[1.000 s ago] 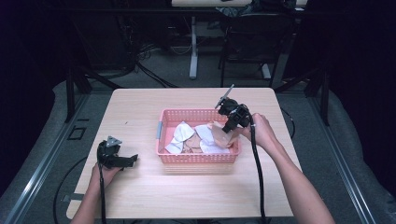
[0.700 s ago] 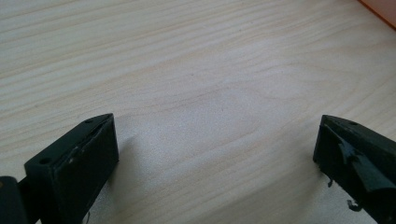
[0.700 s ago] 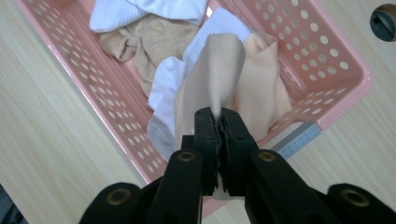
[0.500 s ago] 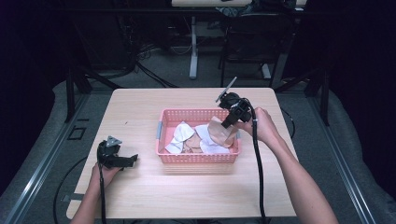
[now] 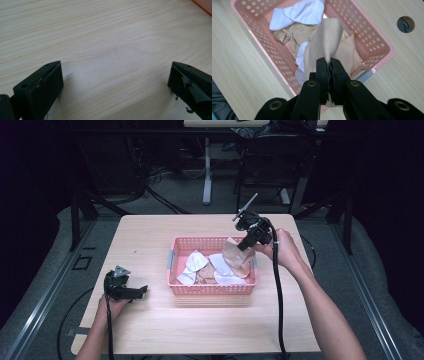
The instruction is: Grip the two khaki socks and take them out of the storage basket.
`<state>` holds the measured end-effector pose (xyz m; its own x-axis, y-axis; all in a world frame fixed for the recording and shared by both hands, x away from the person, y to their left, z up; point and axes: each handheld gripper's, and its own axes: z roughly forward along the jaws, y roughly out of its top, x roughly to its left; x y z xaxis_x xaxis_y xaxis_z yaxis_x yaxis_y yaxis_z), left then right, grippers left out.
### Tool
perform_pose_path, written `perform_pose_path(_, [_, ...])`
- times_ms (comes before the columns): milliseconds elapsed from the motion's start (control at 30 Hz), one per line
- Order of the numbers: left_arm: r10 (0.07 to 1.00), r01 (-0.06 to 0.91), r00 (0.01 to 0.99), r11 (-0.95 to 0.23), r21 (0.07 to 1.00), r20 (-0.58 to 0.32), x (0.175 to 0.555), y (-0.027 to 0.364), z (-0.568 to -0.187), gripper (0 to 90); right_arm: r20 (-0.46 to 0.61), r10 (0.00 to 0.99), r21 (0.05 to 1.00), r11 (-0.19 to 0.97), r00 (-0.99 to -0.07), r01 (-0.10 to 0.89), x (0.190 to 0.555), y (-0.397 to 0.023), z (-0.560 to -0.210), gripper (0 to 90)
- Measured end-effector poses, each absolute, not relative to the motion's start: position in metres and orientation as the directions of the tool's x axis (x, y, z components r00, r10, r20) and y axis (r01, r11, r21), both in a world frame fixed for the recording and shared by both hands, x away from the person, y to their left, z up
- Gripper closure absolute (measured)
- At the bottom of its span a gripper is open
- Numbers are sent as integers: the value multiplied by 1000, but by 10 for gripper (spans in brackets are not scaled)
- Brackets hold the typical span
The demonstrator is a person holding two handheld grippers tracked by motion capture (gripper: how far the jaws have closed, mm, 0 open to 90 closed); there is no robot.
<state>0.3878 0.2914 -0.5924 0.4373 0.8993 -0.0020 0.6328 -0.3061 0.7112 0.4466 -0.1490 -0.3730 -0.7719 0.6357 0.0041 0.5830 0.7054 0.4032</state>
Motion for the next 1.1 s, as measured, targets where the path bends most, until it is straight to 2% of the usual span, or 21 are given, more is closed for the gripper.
perform_pose_path(600, [899,632,437,-305,712,-2,388,291,-593,0,-19,684,407,671,-729,620,450,-174,-351,863])
perform_pose_path(767, [900,632,437,-305,712,-2,388,291,-593,0,-23,709,430,643,-705,633,449,-190,-348,863])
perform_pose_path(1100, [899,633,437,-306,711,-2,388,291,-592,0,-42,763,403,604,-645,687,451,-227,-352,864])
